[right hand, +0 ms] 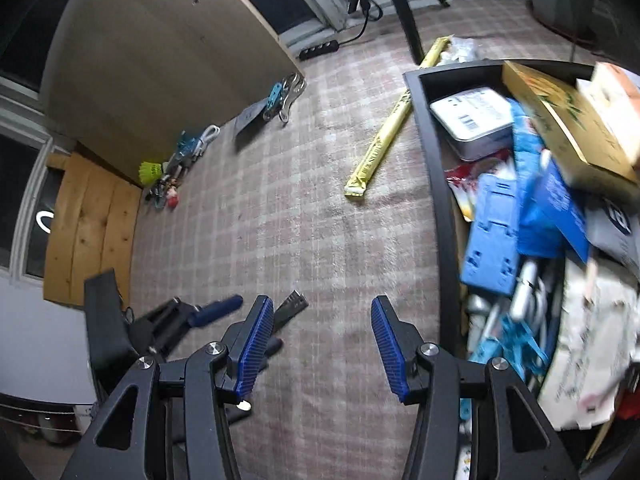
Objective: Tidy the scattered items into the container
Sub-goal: 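Grasp the black folding knife with the left tool while the right tool reaches the yellow straw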
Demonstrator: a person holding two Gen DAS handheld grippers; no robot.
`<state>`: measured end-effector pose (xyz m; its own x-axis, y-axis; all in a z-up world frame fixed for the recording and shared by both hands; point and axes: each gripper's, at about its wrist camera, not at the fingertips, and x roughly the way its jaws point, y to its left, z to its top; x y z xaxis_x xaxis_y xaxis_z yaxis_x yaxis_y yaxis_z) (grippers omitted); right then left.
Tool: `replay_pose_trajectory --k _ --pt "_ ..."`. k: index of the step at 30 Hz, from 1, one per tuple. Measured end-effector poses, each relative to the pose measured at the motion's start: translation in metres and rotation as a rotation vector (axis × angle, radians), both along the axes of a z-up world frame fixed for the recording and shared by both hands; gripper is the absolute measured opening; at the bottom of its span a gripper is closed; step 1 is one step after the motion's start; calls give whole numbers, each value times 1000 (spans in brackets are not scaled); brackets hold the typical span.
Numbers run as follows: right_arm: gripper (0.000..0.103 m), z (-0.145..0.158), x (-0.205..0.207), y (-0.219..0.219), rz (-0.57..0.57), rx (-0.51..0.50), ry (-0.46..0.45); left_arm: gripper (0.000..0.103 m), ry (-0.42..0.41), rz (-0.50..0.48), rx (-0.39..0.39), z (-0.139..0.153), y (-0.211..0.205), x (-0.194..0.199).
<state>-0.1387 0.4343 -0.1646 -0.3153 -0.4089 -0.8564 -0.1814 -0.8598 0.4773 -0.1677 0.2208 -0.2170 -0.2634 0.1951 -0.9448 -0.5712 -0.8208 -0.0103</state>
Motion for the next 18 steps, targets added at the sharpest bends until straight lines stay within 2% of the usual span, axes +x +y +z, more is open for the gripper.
replay_pose_trajectory --k 2,7,9,13,18 --pt "47 -6 -8 -5 4 -9 -18 56 -4 -9 -11 -5 2 0" --pt "47 -18 -32 -8 -25 20 -39 46 12 -27 -38 -9 11 -2" --pt "47 -21 -45 -4 -57 32 -47 37 7 -28 -35 -10 13 -3" --pt "47 -29 -78 10 -153 34 -58 37 4 -23 -22 -10 15 -6" --pt "47 -41 -121 23 -238 93 -88 36 12 -11 -12 -10 15 -10"
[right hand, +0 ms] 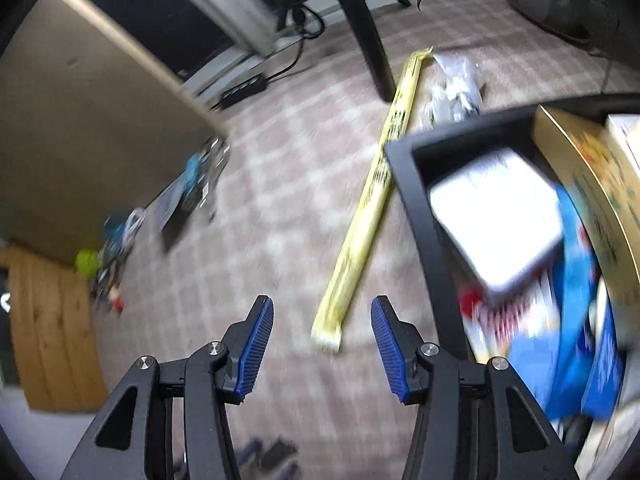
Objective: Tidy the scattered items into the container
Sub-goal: 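Grasp the black folding knife with the left tool while the right tool reaches the yellow straw, then close the right tool on the yellow straw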
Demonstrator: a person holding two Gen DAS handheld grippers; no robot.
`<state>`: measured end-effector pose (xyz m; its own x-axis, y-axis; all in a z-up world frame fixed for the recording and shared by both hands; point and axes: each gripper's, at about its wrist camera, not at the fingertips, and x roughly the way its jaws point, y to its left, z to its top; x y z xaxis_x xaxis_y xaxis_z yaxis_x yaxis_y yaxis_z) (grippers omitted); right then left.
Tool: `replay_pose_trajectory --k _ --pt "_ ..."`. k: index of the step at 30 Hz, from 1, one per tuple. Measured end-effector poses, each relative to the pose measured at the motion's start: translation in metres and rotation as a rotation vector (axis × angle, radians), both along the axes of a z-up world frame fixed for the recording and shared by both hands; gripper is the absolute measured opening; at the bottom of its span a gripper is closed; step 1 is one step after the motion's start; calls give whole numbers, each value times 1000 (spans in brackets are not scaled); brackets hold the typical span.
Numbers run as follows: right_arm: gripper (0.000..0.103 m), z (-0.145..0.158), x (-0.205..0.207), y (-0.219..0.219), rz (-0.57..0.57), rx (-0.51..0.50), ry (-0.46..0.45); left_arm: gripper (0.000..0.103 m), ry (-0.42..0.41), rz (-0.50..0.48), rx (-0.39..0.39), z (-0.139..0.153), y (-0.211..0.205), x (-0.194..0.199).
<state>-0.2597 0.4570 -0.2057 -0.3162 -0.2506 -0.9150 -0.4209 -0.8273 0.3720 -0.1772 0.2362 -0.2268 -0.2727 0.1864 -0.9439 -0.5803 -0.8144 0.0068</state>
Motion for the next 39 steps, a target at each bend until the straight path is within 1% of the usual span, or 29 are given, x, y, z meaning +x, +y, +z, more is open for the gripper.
replay_pose_trajectory --k 2,4,5,7,10,14,16,18,19,21,24,27,30,31,32,36,39 --pt "47 -7 -15 0 -3 18 -19 36 -7 8 15 0 -2 -2" --pt "46 -13 -29 -2 1 65 -46 35 -6 11 20 0 -4 -4" --pt "47 -12 -34 -4 1 97 -41 34 -9 12 23 0 -5 -5" --pt "47 -13 -45 -8 13 148 -57 31 -7 11 20 0 -5 -6" --pt "47 -17 -57 -15 35 190 -84 23 -1 19 8 0 -8 -8" --pt "47 -22 -65 -24 65 239 -101 16 -7 53 17 0 -18 -12" --pt "47 -23 -65 -29 79 270 -106 14 -10 75 24 0 -25 -12" --pt "41 -22 -63 -32 92 292 -93 13 -9 89 26 0 -31 -12" --pt "24 -24 -61 -33 102 265 -92 13 -9 96 25 1 -33 -11" --pt "23 -24 -55 -33 103 235 -79 13 -11 116 31 1 -40 -9" --pt "22 -24 -44 -39 139 228 -58 13 -15 145 39 2 -49 -7" --pt "21 -26 -27 -44 164 166 -48 13 -23 176 48 2 -59 -3" --pt "18 -27 -7 -51 208 121 -37 13 -27 205 63 1 -69 5" --pt "13 -27 2 -54 229 116 -33 13 -29 209 64 -1 -71 0" --pt "11 -27 10 -58 247 110 -33 13 -30 219 68 -1 -74 2" --pt "10 -24 49 -73 304 81 -19 13 -35 263 90 -1 -84 14" --pt "10 -30 66 -72 327 43 -14 13 -40 294 103 -1 -89 21"
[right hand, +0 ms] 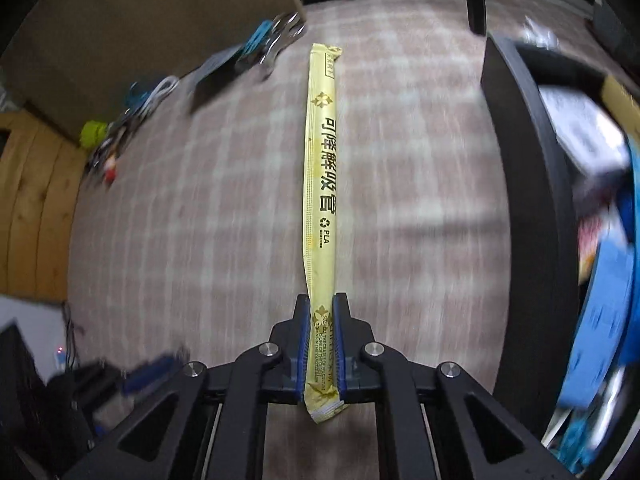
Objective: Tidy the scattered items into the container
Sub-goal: 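Close the right tool on the yellow straw, then carry the knife and straw over the tray and open both tools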
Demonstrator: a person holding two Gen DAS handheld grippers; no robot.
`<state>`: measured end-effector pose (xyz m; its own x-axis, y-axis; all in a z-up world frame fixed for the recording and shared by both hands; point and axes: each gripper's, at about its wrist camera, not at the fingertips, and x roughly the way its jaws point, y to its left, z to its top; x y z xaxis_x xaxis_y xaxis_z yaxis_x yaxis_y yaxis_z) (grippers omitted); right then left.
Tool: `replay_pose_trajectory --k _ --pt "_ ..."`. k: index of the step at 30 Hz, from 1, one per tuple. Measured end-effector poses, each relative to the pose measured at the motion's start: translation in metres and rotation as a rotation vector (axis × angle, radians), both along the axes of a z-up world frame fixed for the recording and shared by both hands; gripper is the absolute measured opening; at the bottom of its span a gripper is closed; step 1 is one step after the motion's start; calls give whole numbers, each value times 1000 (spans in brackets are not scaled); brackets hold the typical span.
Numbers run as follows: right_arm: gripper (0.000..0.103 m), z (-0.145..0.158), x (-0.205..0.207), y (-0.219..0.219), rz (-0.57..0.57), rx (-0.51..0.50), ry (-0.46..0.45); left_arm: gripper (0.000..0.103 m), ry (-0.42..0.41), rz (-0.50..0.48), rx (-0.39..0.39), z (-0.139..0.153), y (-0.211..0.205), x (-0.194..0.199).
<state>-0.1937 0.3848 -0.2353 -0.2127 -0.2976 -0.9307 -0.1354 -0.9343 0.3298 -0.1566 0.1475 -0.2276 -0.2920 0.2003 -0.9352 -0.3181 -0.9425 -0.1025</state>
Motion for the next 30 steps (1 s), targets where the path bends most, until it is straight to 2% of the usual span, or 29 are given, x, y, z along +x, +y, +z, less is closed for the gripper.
replay_pose_trajectory --k 6,15,21,30 --pt "10 8 42 -5 20 -34 10 13 -20 68 55 3 -7 13" --pt "10 51 99 19 -9 -120 103 13 22 76 113 40 13 22" --pt "10 81 133 62 -77 -129 160 13 54 10 155 69 67 20" --pt "10 105 191 150 -208 -35 185 13 54 -119 195 86 173 17"
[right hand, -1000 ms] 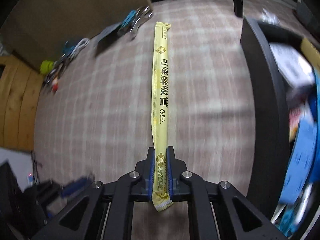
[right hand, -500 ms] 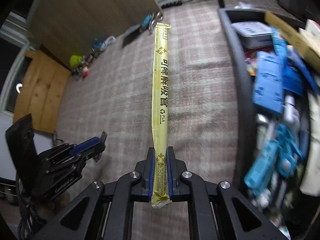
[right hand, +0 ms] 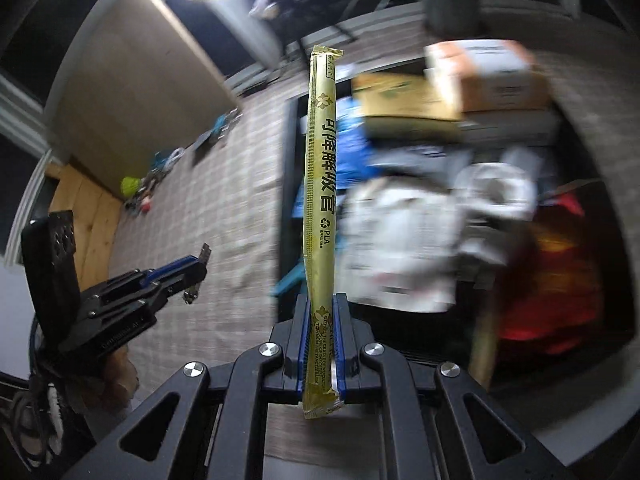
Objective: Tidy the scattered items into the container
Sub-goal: 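Carry the knife and straw over the tray and open both tools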
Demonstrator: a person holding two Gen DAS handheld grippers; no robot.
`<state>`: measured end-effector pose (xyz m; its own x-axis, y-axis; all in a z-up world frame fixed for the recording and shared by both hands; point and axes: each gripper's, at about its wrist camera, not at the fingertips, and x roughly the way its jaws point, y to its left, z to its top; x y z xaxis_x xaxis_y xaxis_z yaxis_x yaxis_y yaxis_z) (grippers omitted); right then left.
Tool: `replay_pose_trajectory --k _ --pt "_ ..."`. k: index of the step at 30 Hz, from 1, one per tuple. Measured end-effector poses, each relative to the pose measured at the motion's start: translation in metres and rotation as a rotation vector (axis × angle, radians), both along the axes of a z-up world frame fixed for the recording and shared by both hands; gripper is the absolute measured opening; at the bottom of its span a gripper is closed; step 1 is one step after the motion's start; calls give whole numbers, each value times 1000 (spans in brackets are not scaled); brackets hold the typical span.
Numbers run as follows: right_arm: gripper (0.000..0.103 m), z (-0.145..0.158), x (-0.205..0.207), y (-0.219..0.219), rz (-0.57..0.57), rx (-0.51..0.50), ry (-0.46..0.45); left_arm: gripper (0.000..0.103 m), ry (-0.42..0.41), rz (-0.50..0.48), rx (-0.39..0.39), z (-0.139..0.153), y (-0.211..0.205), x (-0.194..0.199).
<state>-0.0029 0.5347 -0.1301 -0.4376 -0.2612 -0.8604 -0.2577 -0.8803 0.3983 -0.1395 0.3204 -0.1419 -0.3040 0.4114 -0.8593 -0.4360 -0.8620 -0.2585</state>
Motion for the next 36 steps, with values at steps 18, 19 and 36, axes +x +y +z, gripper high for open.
replay_pose_trajectory --k 18,19,36 --pt "42 6 25 69 -123 118 -18 31 85 -97 -25 17 91 5" --pt "47 9 26 69 -129 120 -8 31 99 -94 -29 21 90 7" --pt "48 38 5 38 -89 128 59 31 257 -28 -37 75 43 26"
